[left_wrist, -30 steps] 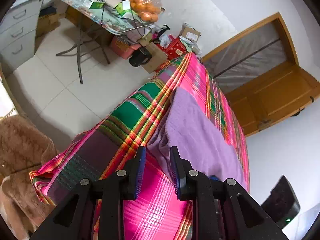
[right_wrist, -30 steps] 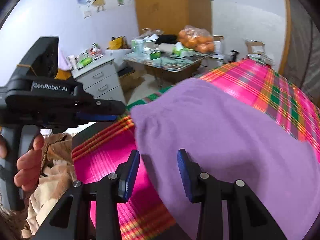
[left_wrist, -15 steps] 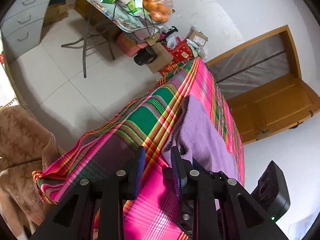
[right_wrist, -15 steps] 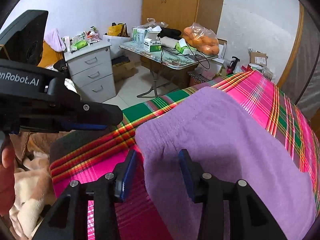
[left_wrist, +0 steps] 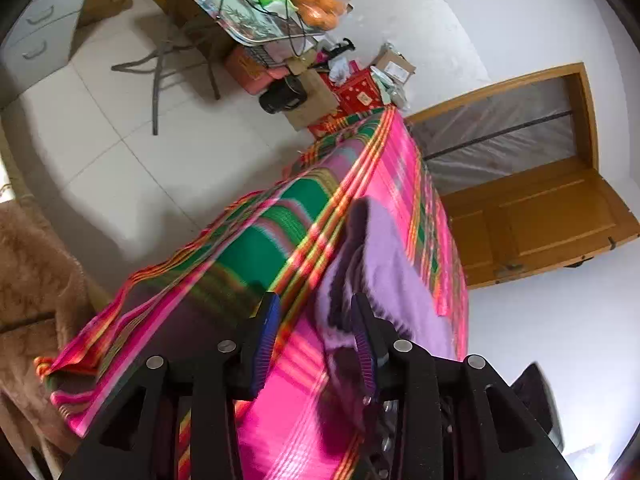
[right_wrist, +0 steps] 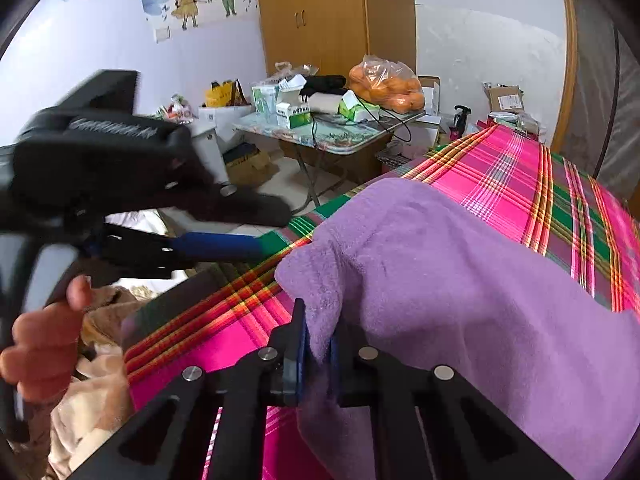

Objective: Fold clothes

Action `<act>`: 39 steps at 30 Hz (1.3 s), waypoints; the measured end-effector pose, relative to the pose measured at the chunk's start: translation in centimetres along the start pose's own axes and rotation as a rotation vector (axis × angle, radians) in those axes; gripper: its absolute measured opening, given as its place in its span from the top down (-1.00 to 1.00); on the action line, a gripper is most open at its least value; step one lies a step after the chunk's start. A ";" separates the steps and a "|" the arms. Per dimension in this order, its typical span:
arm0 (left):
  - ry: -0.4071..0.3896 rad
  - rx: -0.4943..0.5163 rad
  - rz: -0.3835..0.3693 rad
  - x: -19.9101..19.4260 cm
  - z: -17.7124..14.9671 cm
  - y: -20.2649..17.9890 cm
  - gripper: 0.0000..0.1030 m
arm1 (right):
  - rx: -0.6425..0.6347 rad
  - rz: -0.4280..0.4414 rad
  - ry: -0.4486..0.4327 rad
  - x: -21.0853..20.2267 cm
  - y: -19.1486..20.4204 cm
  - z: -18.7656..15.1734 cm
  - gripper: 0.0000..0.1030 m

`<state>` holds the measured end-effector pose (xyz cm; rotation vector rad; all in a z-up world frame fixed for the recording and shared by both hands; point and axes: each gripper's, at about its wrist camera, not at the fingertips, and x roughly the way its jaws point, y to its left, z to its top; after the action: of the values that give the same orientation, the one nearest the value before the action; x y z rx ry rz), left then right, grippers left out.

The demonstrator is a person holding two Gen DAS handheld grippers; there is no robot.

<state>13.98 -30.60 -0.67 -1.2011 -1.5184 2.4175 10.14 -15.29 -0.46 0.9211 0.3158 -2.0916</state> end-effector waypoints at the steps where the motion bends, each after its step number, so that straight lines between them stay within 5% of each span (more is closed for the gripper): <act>1: 0.013 -0.006 -0.020 0.3 0.3 -0.2 0.25 | 0.006 0.009 -0.009 -0.2 -0.1 0.0 0.82; 4: 0.052 -0.016 -0.074 1.5 0.8 -0.7 -0.08 | 0.028 0.028 -0.041 -1.2 -0.6 -0.1 0.83; 19: 0.225 -0.058 -0.140 7.6 2.2 -2.9 -0.09 | 0.067 0.086 -0.085 -2.5 -1.7 -0.5 0.84; 24: 0.265 -0.047 -0.167 9.5 3.7 -3.6 0.09 | 0.068 0.092 -0.070 -2.1 -1.5 -0.6 0.84; 29: 0.295 -0.058 -0.138 11.0 4.4 -3.3 0.62 | 0.080 0.100 -0.040 -1.3 -1.5 -0.6 0.86; 39: 0.260 0.050 -0.116 10.5 5.7 -4.3 0.69 | 0.057 0.093 -0.007 0.6 0.2 0.0 0.87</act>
<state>1.59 -28.25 -2.20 -1.3166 -1.4019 2.1167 10.12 -15.77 -0.86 0.9434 0.2072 -2.0274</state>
